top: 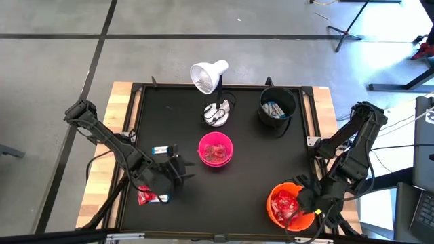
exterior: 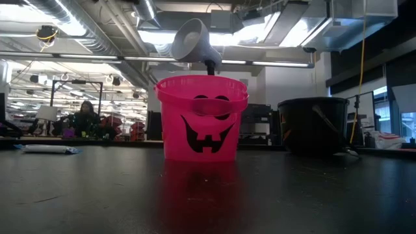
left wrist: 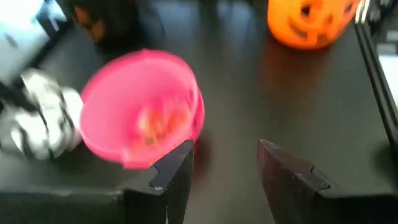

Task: Sort candy
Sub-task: Put the red candy into the orange bucket

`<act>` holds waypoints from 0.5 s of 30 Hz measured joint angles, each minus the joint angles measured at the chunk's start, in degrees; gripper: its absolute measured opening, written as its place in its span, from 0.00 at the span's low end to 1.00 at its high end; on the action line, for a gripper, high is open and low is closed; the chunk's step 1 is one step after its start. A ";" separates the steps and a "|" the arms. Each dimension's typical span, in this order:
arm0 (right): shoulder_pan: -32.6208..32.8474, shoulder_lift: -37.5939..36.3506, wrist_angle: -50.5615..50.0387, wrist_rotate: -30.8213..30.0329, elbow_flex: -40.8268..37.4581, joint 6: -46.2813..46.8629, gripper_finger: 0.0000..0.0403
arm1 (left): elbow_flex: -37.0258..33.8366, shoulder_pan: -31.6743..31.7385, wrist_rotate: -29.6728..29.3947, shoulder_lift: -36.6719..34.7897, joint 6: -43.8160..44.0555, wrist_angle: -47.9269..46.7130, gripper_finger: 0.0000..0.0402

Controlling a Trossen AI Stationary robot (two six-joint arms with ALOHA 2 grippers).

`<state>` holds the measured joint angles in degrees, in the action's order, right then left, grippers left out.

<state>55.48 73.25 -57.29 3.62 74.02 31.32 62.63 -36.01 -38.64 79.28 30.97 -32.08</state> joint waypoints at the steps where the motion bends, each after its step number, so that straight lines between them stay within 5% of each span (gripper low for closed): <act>1: 0.00 0.00 0.00 -0.02 0.00 -0.11 0.27 | 0.00 0.00 1.88 0.01 2.12 -2.13 0.42; 11: 0.00 0.00 0.38 -3.24 0.00 -0.19 0.36 | 0.00 -0.72 30.94 -0.01 28.80 -24.69 0.42; 15: 0.00 0.00 0.67 -4.09 -0.02 -0.17 0.35 | 0.00 -3.96 35.00 0.00 34.67 -24.51 0.42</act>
<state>55.48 73.25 -56.62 -0.47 74.00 31.16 62.63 -39.97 -3.64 79.28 65.64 -56.60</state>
